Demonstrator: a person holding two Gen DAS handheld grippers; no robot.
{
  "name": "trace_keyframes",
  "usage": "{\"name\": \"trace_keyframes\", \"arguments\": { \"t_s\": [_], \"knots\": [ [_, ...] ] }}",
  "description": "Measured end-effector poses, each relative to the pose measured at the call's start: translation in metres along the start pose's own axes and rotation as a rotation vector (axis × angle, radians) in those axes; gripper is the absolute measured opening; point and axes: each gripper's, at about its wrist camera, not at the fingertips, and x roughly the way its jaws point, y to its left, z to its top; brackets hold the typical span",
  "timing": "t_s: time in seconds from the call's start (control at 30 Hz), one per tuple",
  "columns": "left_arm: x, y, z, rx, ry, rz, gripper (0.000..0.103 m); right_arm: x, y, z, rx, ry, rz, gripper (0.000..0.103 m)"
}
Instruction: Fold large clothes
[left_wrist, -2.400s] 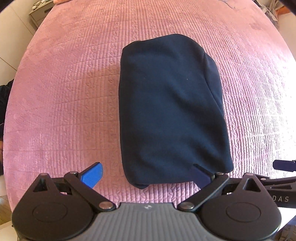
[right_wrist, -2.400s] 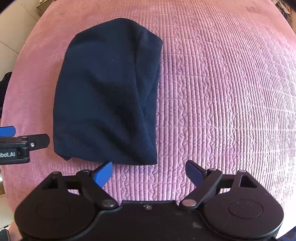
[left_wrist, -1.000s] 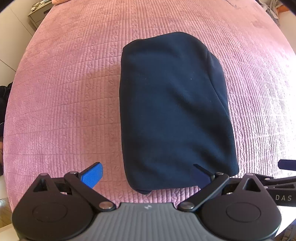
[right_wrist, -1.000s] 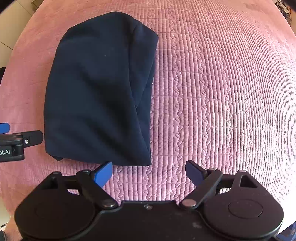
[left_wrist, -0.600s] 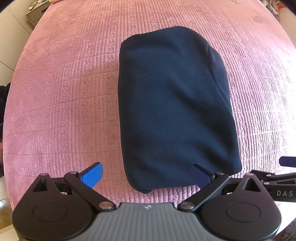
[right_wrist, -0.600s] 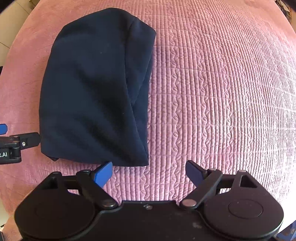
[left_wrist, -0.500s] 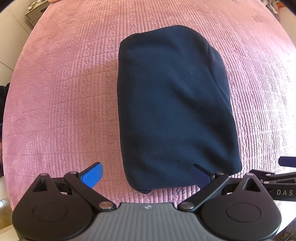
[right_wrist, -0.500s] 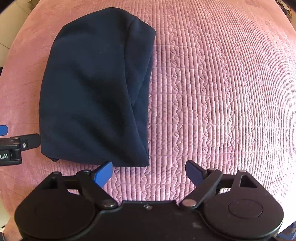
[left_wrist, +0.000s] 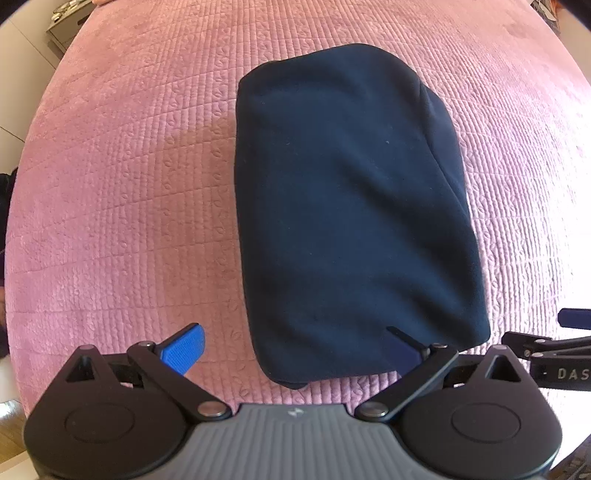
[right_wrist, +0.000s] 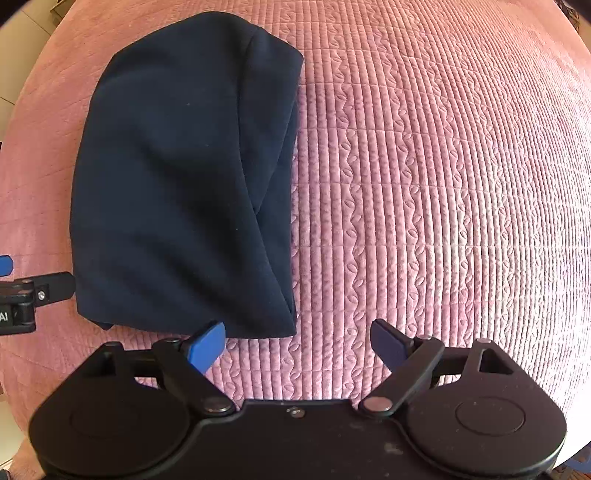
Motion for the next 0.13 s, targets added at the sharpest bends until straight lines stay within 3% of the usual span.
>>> {"name": "trace_keyframes", "arguments": {
  "t_s": [0.13],
  "knots": [
    [0.0013, 0.0012, 0.001, 0.002, -0.001, 0.001, 0.103, 0.0021, -0.004, 0.0012, 0.02, -0.006, 0.016, 0.101]
  ]
}}
